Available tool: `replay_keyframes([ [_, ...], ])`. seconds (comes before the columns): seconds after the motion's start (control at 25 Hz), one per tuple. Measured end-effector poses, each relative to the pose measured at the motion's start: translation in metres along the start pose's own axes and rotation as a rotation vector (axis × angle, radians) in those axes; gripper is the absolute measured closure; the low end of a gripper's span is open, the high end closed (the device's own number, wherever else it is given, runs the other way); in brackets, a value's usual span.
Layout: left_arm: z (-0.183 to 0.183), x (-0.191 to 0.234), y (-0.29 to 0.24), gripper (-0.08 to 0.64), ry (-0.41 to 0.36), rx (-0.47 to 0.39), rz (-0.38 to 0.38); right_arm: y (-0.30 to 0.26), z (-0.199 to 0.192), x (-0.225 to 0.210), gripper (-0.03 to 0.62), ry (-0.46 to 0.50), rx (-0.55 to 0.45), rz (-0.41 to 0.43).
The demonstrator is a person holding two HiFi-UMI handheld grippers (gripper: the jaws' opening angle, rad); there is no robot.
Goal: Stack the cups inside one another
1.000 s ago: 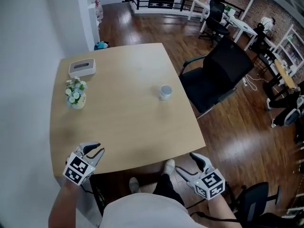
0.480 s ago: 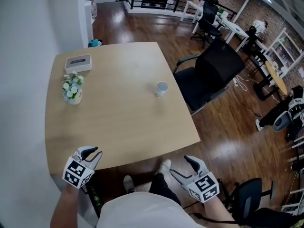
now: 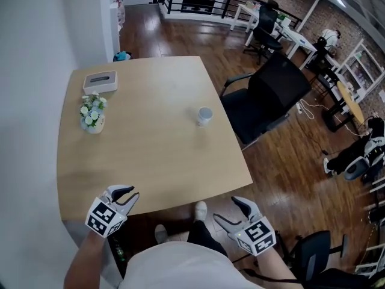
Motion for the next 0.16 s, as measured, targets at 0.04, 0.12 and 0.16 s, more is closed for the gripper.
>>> replay_keyframes([
  [0.04, 0.0015, 0.0000, -0.0020, 0.469, 0.001, 0.000, -0.001, -0.0013, 0.0006, -0.0028, 0.264, 0.001, 0.002, 0.003],
  [0.12, 0.0050, 0.0000, -0.0057, 0.469, 0.007, -0.001, -0.001, -0.0037, 0.0017, -0.0087, 0.264, 0.002, 0.007, 0.008],
  [0.16, 0.0069, 0.0001, -0.0076, 0.469, 0.010, -0.001, -0.002, -0.0048, 0.0022, -0.0118, 0.264, 0.003, 0.009, 0.011],
])
Point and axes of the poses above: the fingertips, and each gripper's own axes: y backward along the fingers, x to its left, z out of its top, the point moved 3 cm from there along y, backward along the fingers, and after that the axes turned 14 degrees about x, right-handed, at the moved point
